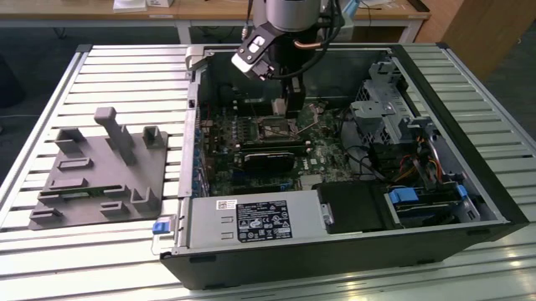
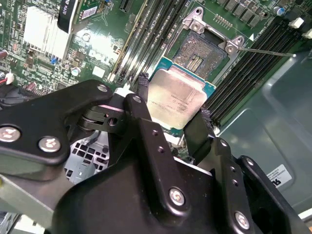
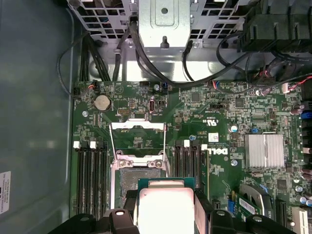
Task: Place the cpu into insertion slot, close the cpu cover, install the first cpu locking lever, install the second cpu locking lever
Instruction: 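Place the cpu into insertion slot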
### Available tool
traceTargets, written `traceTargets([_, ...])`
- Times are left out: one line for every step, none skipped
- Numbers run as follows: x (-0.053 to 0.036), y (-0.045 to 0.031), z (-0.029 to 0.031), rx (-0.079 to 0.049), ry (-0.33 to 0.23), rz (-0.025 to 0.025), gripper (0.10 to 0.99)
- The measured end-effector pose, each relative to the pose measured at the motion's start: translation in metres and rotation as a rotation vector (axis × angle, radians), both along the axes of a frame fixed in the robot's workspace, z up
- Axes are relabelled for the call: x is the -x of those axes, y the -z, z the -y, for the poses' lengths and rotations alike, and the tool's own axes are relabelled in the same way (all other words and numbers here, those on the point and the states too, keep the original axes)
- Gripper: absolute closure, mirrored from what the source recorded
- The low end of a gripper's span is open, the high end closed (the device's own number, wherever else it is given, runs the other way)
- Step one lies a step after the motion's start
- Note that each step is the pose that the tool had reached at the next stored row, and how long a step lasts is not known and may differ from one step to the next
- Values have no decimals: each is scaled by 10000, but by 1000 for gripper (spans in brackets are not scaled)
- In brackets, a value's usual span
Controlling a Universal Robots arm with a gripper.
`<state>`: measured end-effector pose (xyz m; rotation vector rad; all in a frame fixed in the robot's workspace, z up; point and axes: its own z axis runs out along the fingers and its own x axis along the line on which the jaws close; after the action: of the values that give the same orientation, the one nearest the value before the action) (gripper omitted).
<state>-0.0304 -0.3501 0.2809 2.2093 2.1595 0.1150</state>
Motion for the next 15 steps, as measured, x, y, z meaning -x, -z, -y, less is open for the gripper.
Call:
traceTargets([0, 7, 0, -5, 0, -1, 545])
traceTargets([0, 15, 0, -11, 0, -1, 545])
traceTargets([0, 22, 0, -18, 0, -2, 545])
traceTargets([-1, 28, 0, -26, -1, -6, 545])
traceTargets([-1, 35, 0, -32, -1, -9, 545])
traceTargets([0, 43, 0, -37, 0, -11, 545])
traceTargets([0, 51, 0, -42, 0, -13, 545])
traceTargets([0, 60, 0, -47, 0, -14, 545])
traceTargets([0, 68, 0, -53, 0, -16, 545])
traceTargets([0, 75, 0, -58, 0, -16, 545])
traceTargets([0, 83, 0, -62, 0, -18, 545])
traceTargets([0, 90, 0, -67, 0, -18, 545])
traceTargets([0, 98, 0, -71, 0, -19, 545])
traceTargets([-1, 106, 0, -74, 0, -20, 545])
traceTargets([-2, 115, 0, -80, 0, -19, 545])
